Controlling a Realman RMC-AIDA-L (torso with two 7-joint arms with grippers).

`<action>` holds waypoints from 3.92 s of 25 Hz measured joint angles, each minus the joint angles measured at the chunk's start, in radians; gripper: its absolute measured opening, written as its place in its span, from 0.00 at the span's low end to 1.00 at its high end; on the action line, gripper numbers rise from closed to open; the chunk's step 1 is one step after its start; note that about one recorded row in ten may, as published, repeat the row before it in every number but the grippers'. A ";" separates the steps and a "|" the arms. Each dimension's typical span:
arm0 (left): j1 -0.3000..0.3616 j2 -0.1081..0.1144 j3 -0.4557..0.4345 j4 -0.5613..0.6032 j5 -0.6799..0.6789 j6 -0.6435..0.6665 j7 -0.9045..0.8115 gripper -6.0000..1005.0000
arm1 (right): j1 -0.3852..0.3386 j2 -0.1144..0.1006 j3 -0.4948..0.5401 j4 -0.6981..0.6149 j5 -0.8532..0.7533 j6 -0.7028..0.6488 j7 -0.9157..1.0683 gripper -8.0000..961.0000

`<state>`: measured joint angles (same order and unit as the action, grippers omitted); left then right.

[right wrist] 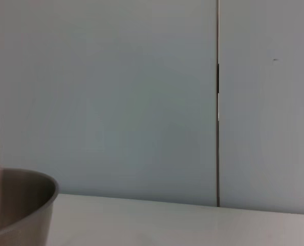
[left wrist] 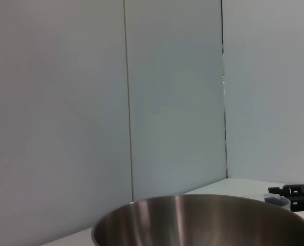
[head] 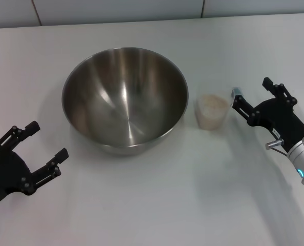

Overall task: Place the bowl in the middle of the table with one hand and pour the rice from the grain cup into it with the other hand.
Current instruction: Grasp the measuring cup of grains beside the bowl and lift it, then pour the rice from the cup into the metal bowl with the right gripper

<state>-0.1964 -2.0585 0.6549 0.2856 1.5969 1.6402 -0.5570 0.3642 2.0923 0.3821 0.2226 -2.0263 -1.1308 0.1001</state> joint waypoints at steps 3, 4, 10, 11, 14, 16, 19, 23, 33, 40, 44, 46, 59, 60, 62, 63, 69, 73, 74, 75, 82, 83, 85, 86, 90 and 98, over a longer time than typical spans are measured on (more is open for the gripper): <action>0.000 0.000 0.000 0.000 0.000 0.000 -0.002 0.84 | -0.002 0.000 -0.001 0.001 0.000 0.000 0.005 0.84; 0.000 0.000 0.000 0.000 0.000 0.000 -0.002 0.84 | -0.004 0.000 -0.002 0.002 0.000 0.000 0.007 0.83; -0.001 0.000 0.000 -0.011 0.000 0.000 0.000 0.84 | -0.003 0.000 -0.012 0.004 -0.008 -0.010 0.008 0.62; -0.002 0.000 0.000 -0.011 0.000 0.000 0.001 0.84 | -0.003 0.000 -0.012 0.004 -0.008 -0.010 0.008 0.57; -0.002 0.000 0.000 -0.011 0.000 0.000 0.001 0.84 | -0.003 0.000 -0.012 0.005 -0.009 -0.011 0.008 0.45; -0.002 0.000 0.000 -0.011 0.000 -0.001 0.001 0.84 | -0.003 0.000 -0.012 0.005 -0.010 -0.011 0.008 0.36; -0.002 0.000 0.000 -0.011 0.000 -0.001 0.001 0.84 | -0.002 0.000 -0.013 0.010 -0.010 -0.006 0.010 0.30; -0.001 0.000 0.000 -0.011 0.003 0.001 0.000 0.84 | -0.002 0.000 -0.013 0.011 -0.010 -0.004 0.010 0.21; -0.002 -0.001 0.003 -0.012 0.003 0.000 0.000 0.84 | -0.009 0.000 -0.011 0.011 -0.007 -0.012 0.011 0.04; -0.003 -0.001 0.001 -0.021 0.002 -0.001 0.001 0.84 | -0.009 -0.001 -0.002 0.013 -0.005 -0.058 0.012 0.04; -0.004 -0.002 0.000 -0.025 0.005 -0.001 0.002 0.84 | -0.003 -0.008 0.007 0.009 -0.004 -0.139 0.012 0.04; -0.002 -0.002 0.001 -0.025 0.006 -0.001 0.002 0.84 | 0.011 -0.010 0.014 0.004 -0.004 -0.177 0.012 0.04; 0.001 -0.002 0.005 -0.025 0.007 0.000 0.002 0.84 | 0.149 -0.013 0.064 -0.037 -0.001 -0.271 0.012 0.04; 0.001 -0.002 0.005 -0.025 0.007 0.000 0.002 0.84 | 0.154 -0.014 0.065 -0.038 -0.001 -0.270 0.012 0.04; 0.003 0.000 0.006 -0.025 0.008 0.004 0.002 0.84 | 0.159 -0.014 0.065 -0.039 -0.001 -0.268 0.012 0.04; 0.003 0.000 0.006 -0.025 0.008 0.004 0.002 0.84 | 0.162 -0.014 0.066 -0.040 -0.001 -0.268 0.012 0.04; 0.004 0.000 0.008 -0.025 0.008 0.004 0.002 0.84 | 0.203 -0.013 0.026 -0.037 -0.010 -0.256 0.012 0.04; 0.005 0.000 0.008 -0.025 0.008 0.005 0.002 0.84 | 0.256 -0.012 -0.067 -0.035 -0.012 -0.230 0.012 0.04; 0.006 0.000 0.008 -0.025 0.008 0.005 0.002 0.84 | 0.269 -0.011 -0.089 -0.034 -0.012 -0.224 0.013 0.04; 0.006 0.000 0.008 -0.025 0.008 0.005 0.002 0.84 | 0.281 -0.011 -0.115 -0.033 -0.013 -0.220 0.013 0.04; 0.007 -0.001 0.008 -0.025 0.008 0.006 0.002 0.84 | 0.348 -0.008 -0.222 -0.028 -0.013 -0.189 0.013 0.04; 0.008 -0.001 0.008 -0.026 0.008 0.006 0.002 0.84 | 0.351 -0.008 -0.226 -0.027 -0.014 -0.185 0.013 0.04; 0.008 -0.002 0.007 -0.026 0.008 0.006 0.002 0.84 | 0.355 -0.008 -0.231 -0.026 -0.014 -0.183 0.013 0.04; 0.008 -0.002 0.007 -0.026 0.008 0.006 0.002 0.84 | 0.356 -0.008 -0.233 -0.027 -0.014 -0.183 0.013 0.04; 0.010 -0.002 0.006 -0.026 0.008 0.006 0.002 0.84 | 0.359 -0.008 -0.234 -0.034 -0.023 -0.182 -0.008 0.04; 0.009 -0.003 0.002 -0.035 0.008 0.000 0.003 0.84 | 0.365 -0.006 -0.227 -0.037 -0.091 -0.184 -0.396 0.04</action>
<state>-0.1871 -2.0615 0.6570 0.2506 1.6045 1.6402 -0.5538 0.7288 2.0866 0.1552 0.1852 -2.1177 -1.3151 -0.2956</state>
